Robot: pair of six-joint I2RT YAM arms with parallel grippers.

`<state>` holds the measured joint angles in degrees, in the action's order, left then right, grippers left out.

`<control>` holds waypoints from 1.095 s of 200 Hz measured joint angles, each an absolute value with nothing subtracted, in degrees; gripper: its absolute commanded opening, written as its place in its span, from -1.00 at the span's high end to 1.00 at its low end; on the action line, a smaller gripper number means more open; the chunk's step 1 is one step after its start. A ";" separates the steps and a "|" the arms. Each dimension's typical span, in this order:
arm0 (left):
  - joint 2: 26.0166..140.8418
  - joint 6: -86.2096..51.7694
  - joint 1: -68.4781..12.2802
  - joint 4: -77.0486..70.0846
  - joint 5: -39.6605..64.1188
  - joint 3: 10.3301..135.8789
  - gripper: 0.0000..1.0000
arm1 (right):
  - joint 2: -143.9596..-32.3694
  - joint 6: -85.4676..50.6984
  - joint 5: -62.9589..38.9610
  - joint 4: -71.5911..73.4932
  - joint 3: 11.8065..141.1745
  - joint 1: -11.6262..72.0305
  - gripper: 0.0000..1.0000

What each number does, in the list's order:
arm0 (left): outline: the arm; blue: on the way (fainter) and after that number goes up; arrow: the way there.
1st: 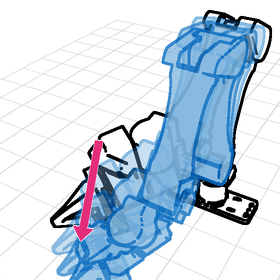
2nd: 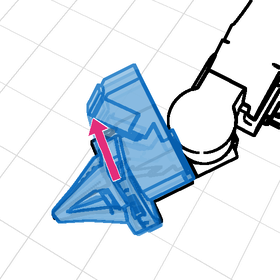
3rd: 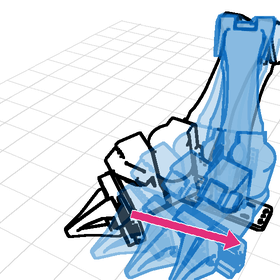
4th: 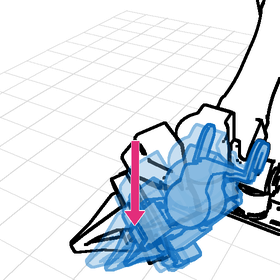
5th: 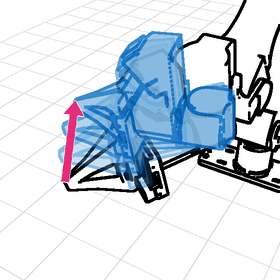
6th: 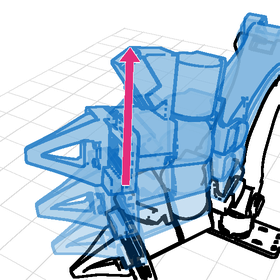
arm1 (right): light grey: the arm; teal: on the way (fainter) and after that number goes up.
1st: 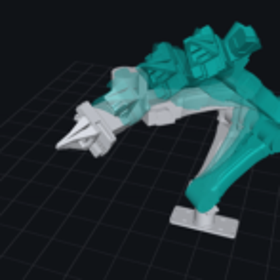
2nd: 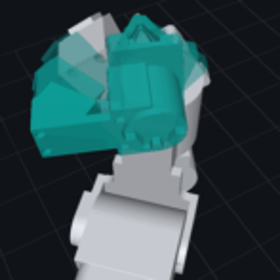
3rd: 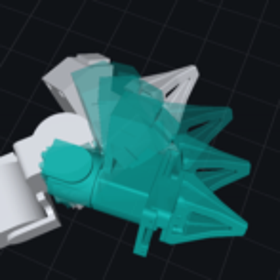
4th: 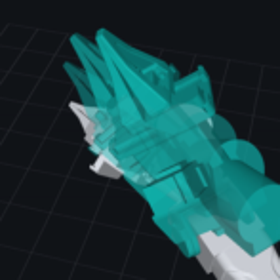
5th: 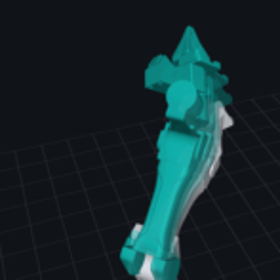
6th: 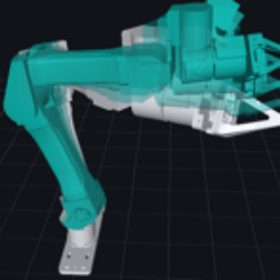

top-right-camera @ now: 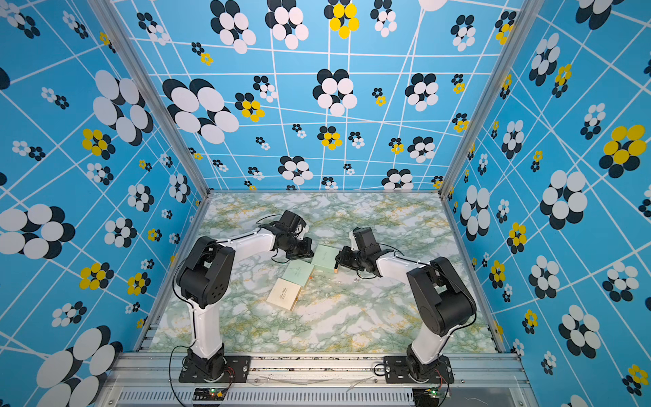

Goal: Take out the earrings from the drawer-style jewelry box
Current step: Close the drawer of the jewelry box.

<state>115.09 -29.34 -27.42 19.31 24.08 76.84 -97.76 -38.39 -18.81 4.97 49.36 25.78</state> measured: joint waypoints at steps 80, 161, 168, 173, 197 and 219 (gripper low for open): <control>115.09 -29.34 -27.42 19.31 24.47 76.88 1.00 | -97.78 -39.05 -20.29 6.81 47.90 25.45 0.42; 115.09 -29.34 -27.46 19.31 24.60 76.99 1.00 | -101.06 -43.13 -24.29 13.04 47.90 25.30 0.42; 115.09 -29.34 -27.46 19.31 24.58 77.01 1.00 | -101.06 -43.18 -24.36 13.15 47.90 25.23 0.42; 115.09 -29.34 -27.46 19.31 24.58 76.99 1.00 | -101.06 -43.27 -24.38 13.17 47.90 25.21 0.42; 115.07 -29.34 -27.46 19.31 24.05 76.99 1.00 | -100.99 -43.27 -24.29 13.08 47.86 25.19 0.42; 114.52 -29.34 -27.31 19.31 21.67 76.88 1.00 | -99.68 -41.69 -22.90 10.61 47.88 25.19 0.41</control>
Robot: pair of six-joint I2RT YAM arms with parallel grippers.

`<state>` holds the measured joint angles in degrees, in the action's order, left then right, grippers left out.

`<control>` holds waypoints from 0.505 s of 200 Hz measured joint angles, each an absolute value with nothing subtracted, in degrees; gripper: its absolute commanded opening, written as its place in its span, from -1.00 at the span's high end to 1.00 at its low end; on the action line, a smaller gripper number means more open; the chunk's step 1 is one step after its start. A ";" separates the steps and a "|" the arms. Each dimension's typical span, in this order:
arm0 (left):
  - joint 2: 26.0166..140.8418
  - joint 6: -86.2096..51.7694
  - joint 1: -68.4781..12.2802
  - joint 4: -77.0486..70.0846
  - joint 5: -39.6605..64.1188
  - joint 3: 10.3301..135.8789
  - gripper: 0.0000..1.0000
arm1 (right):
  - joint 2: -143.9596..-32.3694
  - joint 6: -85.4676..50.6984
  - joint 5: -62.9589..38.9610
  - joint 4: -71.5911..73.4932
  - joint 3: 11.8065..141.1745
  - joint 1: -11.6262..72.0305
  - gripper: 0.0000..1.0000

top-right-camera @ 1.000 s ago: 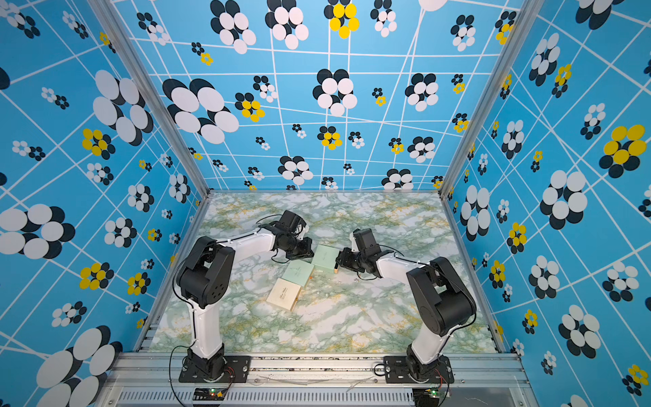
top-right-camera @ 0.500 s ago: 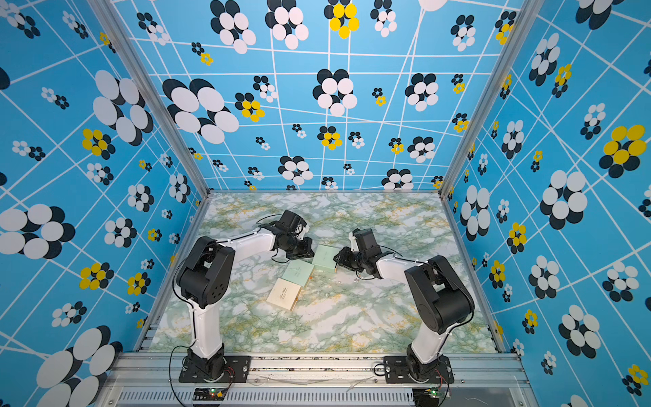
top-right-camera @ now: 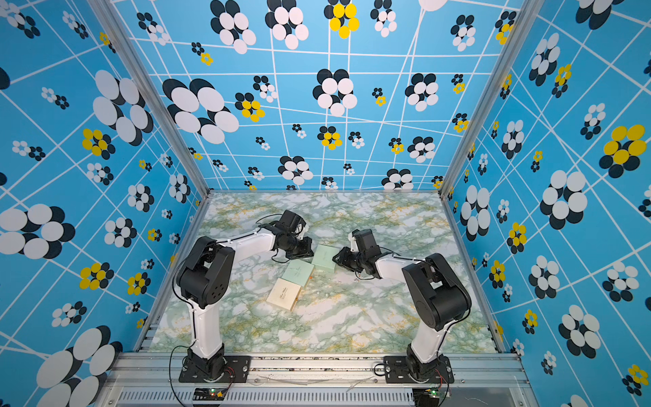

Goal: Take out the earrings from the drawer-style jewelry box
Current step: Close the drawer of the jewelry box.

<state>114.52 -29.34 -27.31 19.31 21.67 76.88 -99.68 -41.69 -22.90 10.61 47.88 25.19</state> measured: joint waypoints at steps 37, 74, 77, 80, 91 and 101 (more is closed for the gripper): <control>108.79 -29.12 -25.43 19.35 15.84 75.85 0.94 | -94.80 -36.58 -17.72 1.08 49.32 25.19 0.38; 100.12 -27.66 -23.97 18.61 9.52 73.63 0.79 | -87.26 -28.67 -8.03 -9.26 51.51 25.19 0.25; 99.39 -27.51 -23.97 18.37 9.02 73.25 0.78 | -86.61 -27.97 -7.18 -9.85 51.55 25.19 0.23; 98.48 -27.31 -23.97 18.06 8.49 72.73 0.77 | -85.97 -27.42 -6.44 -10.35 51.55 25.19 0.22; 95.94 -26.89 -23.94 16.97 6.96 71.02 0.70 | -83.42 -24.77 -3.46 -12.51 51.55 25.08 0.16; 93.62 -26.26 -23.83 15.84 5.65 69.14 0.64 | -81.54 -23.07 -1.43 -13.93 51.55 24.82 0.09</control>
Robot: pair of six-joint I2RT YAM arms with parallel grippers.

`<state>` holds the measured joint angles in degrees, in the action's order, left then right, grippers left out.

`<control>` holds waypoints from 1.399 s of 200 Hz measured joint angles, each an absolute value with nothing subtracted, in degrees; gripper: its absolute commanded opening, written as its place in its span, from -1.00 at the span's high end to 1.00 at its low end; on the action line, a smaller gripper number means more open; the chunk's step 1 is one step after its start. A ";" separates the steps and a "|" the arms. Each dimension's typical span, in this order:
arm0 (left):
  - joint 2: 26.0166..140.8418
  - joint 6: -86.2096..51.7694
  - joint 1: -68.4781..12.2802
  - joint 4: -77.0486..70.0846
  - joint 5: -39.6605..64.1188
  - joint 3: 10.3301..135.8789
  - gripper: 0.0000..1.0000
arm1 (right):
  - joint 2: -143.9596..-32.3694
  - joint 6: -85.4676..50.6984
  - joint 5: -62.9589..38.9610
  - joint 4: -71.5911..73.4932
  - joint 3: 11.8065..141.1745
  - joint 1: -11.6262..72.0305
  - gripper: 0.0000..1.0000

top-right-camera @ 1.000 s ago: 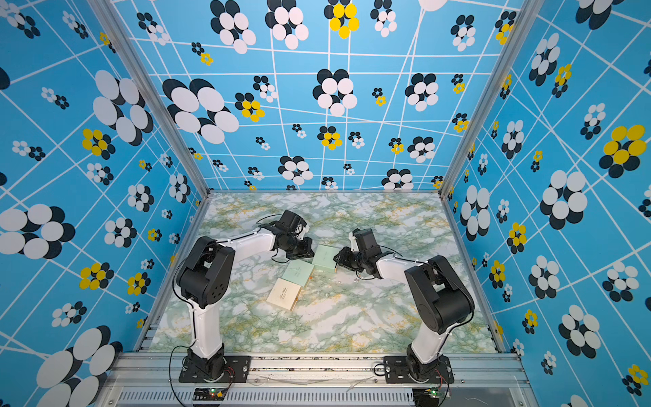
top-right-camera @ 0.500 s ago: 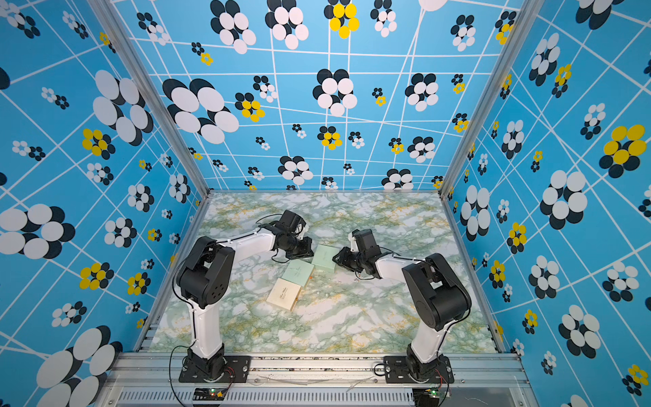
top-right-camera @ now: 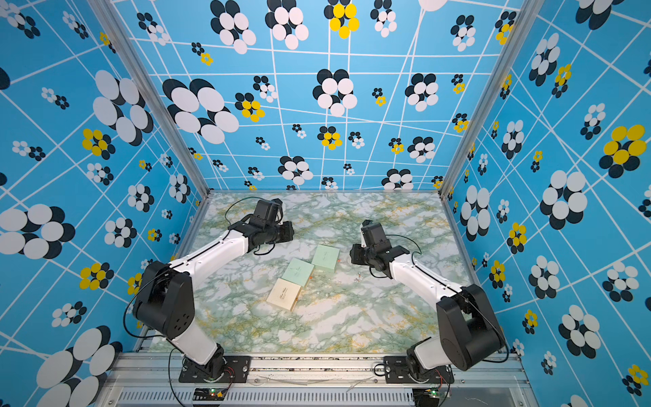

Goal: Take out the earrings from the drawer-style jewelry box
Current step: Close the drawer of the jewelry box, then reset both arms

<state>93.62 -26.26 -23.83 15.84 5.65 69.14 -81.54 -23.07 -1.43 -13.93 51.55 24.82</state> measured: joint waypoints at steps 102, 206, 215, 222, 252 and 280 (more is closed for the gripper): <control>75.31 -21.41 -16.75 10.66 -2.46 52.82 -0.76 | -67.68 -11.11 16.78 -9.41 42.57 13.39 -0.85; 68.84 -14.68 -9.34 6.50 -5.13 42.92 -0.98 | -79.70 1.76 20.75 32.97 25.39 10.02 -0.88; 67.59 -13.78 -8.84 5.54 -5.32 41.65 -0.98 | -81.82 2.20 20.91 36.73 24.49 10.02 -0.88; 66.54 -13.15 -8.43 4.82 -5.50 40.71 -0.98 | -83.64 2.44 21.23 40.03 23.70 10.02 -0.88; 61.19 -9.50 -5.65 -1.78 -5.61 34.26 -0.98 | -86.46 1.58 21.47 45.47 21.98 7.70 -0.89; 58.65 -6.44 -3.05 -9.54 -5.10 26.87 -0.98 | -88.97 -0.19 20.71 51.05 21.65 3.62 -0.88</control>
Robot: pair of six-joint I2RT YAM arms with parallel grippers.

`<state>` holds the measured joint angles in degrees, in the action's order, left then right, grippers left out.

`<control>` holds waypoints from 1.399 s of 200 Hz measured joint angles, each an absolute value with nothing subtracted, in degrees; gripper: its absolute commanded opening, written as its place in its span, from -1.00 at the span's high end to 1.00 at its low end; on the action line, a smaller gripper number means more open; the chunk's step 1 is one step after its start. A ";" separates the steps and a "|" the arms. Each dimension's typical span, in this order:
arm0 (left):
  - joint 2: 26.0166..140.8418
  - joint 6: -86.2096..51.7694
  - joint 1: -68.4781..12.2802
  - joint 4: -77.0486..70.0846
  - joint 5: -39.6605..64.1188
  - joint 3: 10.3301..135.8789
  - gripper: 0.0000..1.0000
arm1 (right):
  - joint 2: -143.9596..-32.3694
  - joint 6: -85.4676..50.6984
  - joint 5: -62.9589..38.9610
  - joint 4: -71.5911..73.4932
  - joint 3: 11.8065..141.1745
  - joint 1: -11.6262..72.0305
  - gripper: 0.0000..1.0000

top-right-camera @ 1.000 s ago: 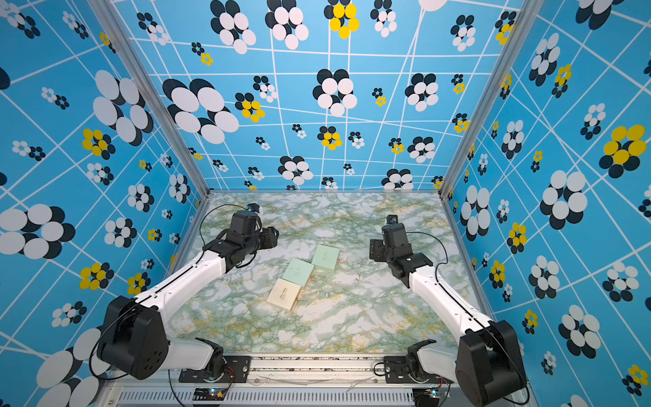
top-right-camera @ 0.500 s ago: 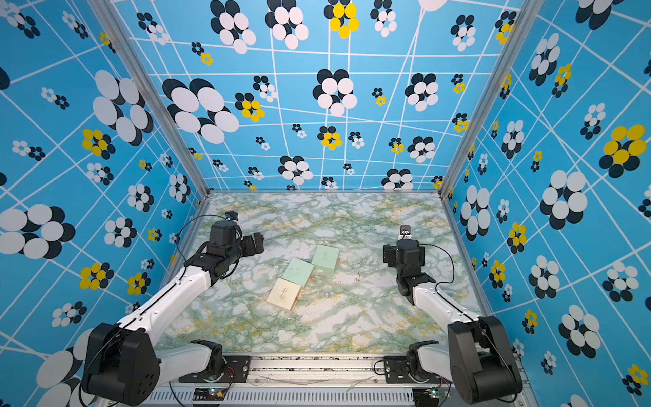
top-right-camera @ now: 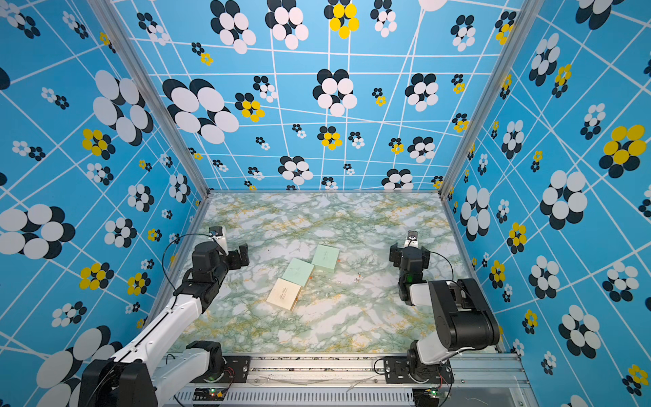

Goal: Take out the earrings from the drawer-style jewelry box
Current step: Reset both arms

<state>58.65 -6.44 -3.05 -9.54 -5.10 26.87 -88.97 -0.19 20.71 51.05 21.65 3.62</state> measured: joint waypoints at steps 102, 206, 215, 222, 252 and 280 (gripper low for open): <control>79.26 -2.39 -1.06 -37.76 0.71 21.80 -0.98 | -89.23 -1.30 20.27 55.99 21.12 3.44 -0.99; 88.40 -1.21 -0.69 -48.49 2.00 22.15 -0.98 | -89.23 -1.96 20.49 56.18 21.06 3.44 -0.99; 88.40 -1.23 -0.69 -48.49 2.00 22.15 -0.98 | -89.23 -1.93 20.49 56.21 21.06 3.44 -0.99; 88.40 -1.23 -0.69 -48.49 2.00 22.15 -0.98 | -89.23 -1.93 20.49 56.21 21.06 3.44 -1.00; 88.40 -1.21 -0.69 -48.49 2.00 22.15 -0.98 | -89.23 -1.96 20.49 56.18 21.06 3.44 -0.99; 88.40 -1.21 -0.69 -48.49 2.00 22.15 -0.98 | -89.23 -1.96 20.49 56.18 21.06 3.44 -0.99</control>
<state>88.40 -1.21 -0.69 -48.49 2.00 22.15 -89.23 -1.96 20.49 56.18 21.06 3.44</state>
